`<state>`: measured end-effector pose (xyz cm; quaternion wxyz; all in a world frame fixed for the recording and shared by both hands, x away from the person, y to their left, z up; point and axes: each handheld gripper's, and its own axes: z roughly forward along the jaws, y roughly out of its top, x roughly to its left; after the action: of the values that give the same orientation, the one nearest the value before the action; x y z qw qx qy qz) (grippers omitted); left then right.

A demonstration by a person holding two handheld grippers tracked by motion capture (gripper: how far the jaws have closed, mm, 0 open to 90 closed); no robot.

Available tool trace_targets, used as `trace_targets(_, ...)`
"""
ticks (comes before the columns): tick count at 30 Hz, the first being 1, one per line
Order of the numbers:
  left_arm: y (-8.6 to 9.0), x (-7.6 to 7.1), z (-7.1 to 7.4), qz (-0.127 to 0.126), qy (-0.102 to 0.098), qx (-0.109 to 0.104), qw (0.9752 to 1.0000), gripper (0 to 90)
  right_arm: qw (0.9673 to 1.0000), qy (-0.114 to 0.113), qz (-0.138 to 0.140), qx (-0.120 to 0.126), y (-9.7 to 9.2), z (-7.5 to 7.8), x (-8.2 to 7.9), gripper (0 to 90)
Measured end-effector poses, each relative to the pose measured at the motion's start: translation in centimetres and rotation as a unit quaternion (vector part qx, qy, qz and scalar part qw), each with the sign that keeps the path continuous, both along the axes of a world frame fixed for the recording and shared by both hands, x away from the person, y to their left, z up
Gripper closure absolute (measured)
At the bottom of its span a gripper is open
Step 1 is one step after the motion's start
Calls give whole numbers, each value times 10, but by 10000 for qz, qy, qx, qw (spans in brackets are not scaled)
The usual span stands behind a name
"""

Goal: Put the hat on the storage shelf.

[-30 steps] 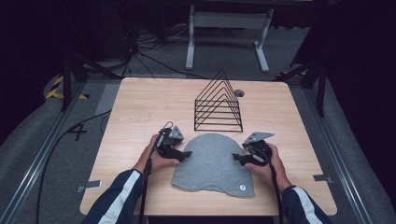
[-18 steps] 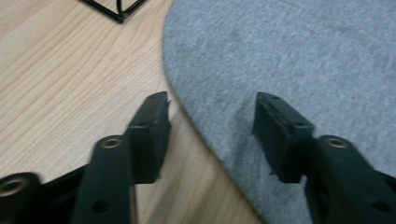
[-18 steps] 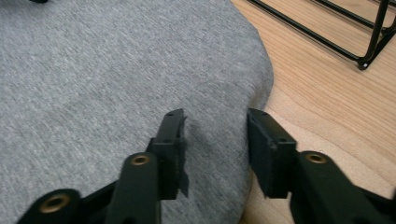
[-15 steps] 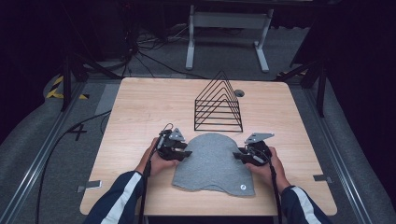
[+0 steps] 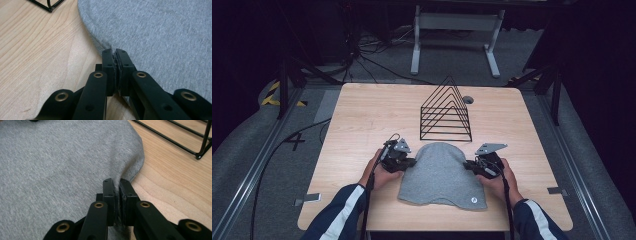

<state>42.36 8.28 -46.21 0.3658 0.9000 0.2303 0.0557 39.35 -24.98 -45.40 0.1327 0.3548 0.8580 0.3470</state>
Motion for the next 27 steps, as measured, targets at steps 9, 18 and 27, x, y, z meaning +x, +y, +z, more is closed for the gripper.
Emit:
trace_targets(9, 0, -9, 17, -100, -326, -97, 9994, 872, 9996, -264, 130, 45, 0, 10, -7, 854)
trace_targets(18, 2, -21, 39, -164, -706, -261, 9970, 874, 9980, -579, 235, 129, -3, 28, -17, 856)
trace_targets(27, -4, -28, 70, -351, -1012, -433, 9933, 875, 9931, -1115, 230, 279, -13, 65, -29, 857)
